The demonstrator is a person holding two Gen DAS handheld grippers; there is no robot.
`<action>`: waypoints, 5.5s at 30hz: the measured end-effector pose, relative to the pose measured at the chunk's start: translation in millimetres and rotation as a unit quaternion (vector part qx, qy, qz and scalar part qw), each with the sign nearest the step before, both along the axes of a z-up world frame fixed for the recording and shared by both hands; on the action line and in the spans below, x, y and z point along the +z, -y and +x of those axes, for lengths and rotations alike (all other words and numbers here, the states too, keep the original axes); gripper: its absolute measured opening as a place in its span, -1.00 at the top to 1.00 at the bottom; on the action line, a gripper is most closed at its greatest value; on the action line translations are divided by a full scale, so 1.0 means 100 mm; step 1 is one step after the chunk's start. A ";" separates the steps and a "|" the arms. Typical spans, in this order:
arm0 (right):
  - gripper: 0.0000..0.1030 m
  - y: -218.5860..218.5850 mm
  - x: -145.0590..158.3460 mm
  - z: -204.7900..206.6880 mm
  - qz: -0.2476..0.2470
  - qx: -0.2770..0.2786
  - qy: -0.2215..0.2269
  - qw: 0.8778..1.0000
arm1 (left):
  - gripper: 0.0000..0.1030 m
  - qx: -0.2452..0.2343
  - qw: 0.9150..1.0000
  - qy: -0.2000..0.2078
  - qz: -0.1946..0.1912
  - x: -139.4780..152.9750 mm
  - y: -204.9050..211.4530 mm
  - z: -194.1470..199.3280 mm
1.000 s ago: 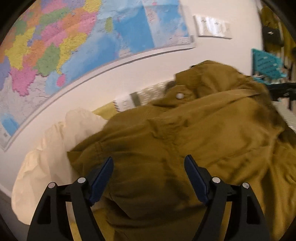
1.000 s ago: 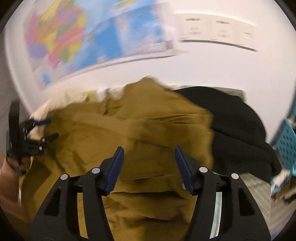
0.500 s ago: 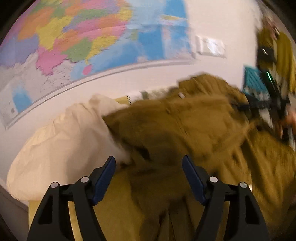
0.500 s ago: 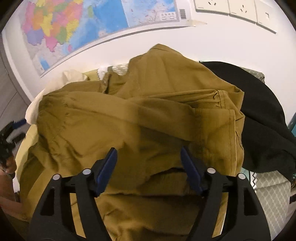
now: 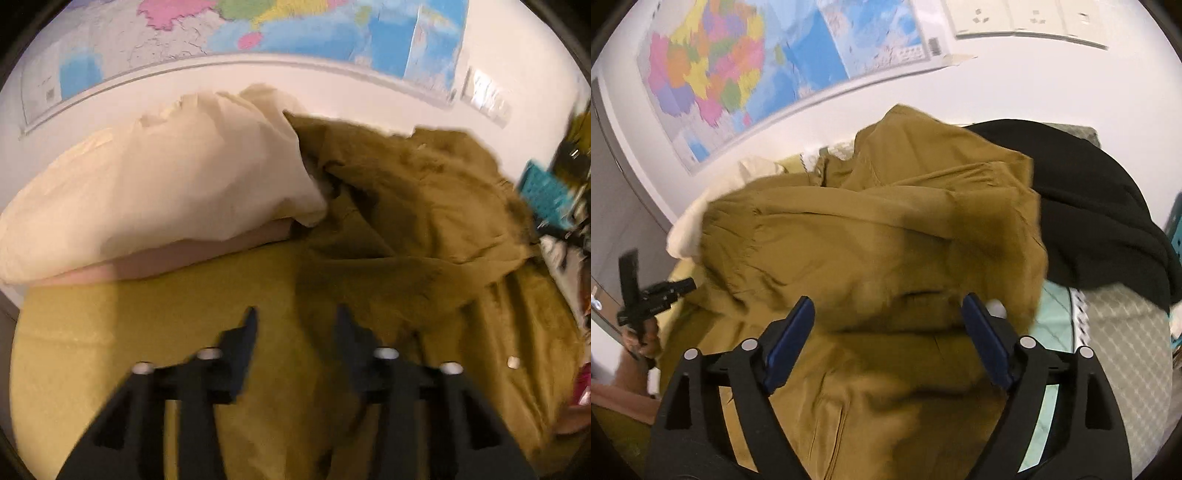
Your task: Fold large clothes
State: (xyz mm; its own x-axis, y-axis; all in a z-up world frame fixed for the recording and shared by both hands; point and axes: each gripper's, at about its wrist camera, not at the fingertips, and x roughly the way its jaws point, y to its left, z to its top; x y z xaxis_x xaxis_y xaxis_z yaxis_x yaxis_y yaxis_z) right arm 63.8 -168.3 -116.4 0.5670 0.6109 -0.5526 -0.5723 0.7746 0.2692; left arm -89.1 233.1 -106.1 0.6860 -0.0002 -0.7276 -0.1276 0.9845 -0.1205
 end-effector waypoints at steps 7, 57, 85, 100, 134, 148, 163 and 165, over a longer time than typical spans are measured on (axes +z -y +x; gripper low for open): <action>-0.84 0.56 -0.20 -0.43 0.041 -0.020 -0.036 0.998 | -0.50 -0.034 0.999 -0.004 -0.017 0.01 0.15 -0.30; -0.54 1.14 -0.99 -1.54 0.223 0.076 -0.132 0.963 | -0.74 -0.152 0.969 -0.076 -0.179 -0.33 0.75 -0.72; 0.73 0.97 -0.13 -2.04 0.289 0.152 -0.018 0.945 | 0.51 -0.155 0.952 -0.060 -0.255 -0.38 0.76 -0.71; 0.73 1.02 0.45 -1.44 0.303 0.119 0.010 0.945 | 0.91 -0.104 0.953 0.037 -0.282 0.46 0.16 -0.50; 0.69 0.22 0.97 0.87 0.253 0.044 -0.107 0.961 | 0.80 -0.015 0.964 -0.048 -0.260 0.68 -0.40 1.15; 0.68 0.09 0.96 1.09 0.237 0.034 -0.121 0.963 | 0.79 -0.005 0.965 -0.060 -0.255 0.60 -0.44 1.31; 0.66 -0.02 0.90 1.27 0.223 0.023 -0.137 0.965 | 0.79 0.002 0.967 -0.069 -0.244 0.54 -0.44 1.44; 0.66 -0.03 0.89 1.29 0.221 0.024 -0.137 0.965 | 0.79 0.003 0.967 -0.070 -0.244 0.54 -0.45 1.45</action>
